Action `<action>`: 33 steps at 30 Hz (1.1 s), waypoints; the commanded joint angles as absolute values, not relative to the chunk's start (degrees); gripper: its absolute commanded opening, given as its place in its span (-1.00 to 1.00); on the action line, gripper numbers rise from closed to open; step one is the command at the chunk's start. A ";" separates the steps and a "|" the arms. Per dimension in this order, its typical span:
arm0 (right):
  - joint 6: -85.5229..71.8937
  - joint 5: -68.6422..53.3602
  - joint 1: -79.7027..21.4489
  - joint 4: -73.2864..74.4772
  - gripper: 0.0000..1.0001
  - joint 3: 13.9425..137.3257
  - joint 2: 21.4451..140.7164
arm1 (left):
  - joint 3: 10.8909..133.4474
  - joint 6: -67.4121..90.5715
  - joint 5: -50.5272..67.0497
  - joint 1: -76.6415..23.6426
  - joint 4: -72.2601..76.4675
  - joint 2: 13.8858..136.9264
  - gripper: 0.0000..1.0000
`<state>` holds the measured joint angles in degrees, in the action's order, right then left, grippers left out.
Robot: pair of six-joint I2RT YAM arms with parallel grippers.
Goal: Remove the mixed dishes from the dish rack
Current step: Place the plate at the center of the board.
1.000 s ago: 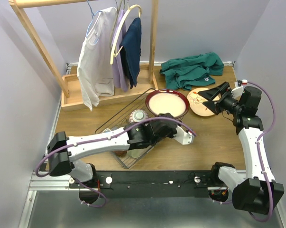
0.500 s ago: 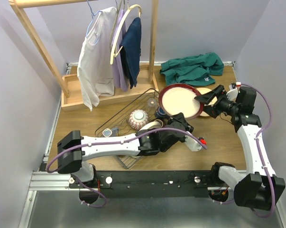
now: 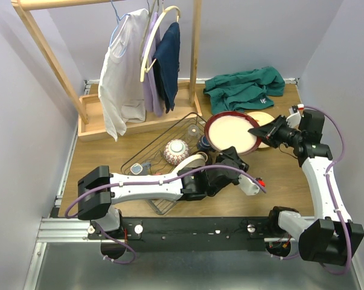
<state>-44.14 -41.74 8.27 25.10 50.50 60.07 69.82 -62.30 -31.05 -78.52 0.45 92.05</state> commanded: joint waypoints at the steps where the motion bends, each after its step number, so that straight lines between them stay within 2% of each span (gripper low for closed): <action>1: -42.89 -40.78 7.91 26.98 -0.99 51.77 59.85 | 71.02 -63.29 -35.95 -79.01 7.21 90.44 -1.00; 2: -43.06 -40.78 7.91 26.90 -0.99 51.77 59.85 | 70.93 -62.76 -36.38 -79.01 6.95 90.18 -0.97; 5: -44.56 -40.87 7.91 25.32 -0.99 50.98 59.68 | 70.23 -60.56 -37.09 -79.10 6.07 89.04 -0.59; 6: -45.26 -40.52 7.91 25.05 -0.99 50.72 59.33 | 69.88 -59.86 -37.18 -79.10 5.72 88.69 -0.37; 8: -45.96 -39.12 7.91 24.35 -0.99 50.71 59.06 | 69.52 -57.58 -37.27 -79.01 4.66 87.19 -0.14; 9: -46.40 -38.76 7.91 24.00 -0.99 50.71 58.80 | 69.26 -56.79 -37.35 -78.93 4.57 86.67 0.06; 11: -47.19 -37.80 7.91 22.34 -0.99 50.71 58.36 | 68.47 -55.29 -37.53 -78.93 4.05 84.91 0.25; 12: -48.07 -37.79 7.91 21.80 -0.99 50.63 58.19 | 68.03 -53.80 -37.70 -78.84 3.87 84.29 0.40; 15: -49.48 -37.00 7.91 20.04 -0.99 50.62 58.18 | 67.76 -50.12 -37.62 -78.58 2.20 81.92 0.63; 21: -50.10 -32.88 8.00 18.11 -0.99 51.41 58.18 | 68.11 -41.85 -36.83 -77.17 -3.42 76.12 0.91; 24: -50.10 -29.89 8.09 17.23 -0.99 52.03 58.36 | 69.25 -35.52 -34.55 -75.42 -8.69 72.69 0.98; 29: -49.48 -23.74 9.31 15.56 -0.99 52.91 58.97 | 70.14 -23.24 -29.89 -71.03 -16.86 66.37 0.98; 33: -48.08 -20.22 11.33 14.77 -0.99 52.82 60.03 | 69.17 -14.09 -20.85 -61.55 -22.14 61.88 0.98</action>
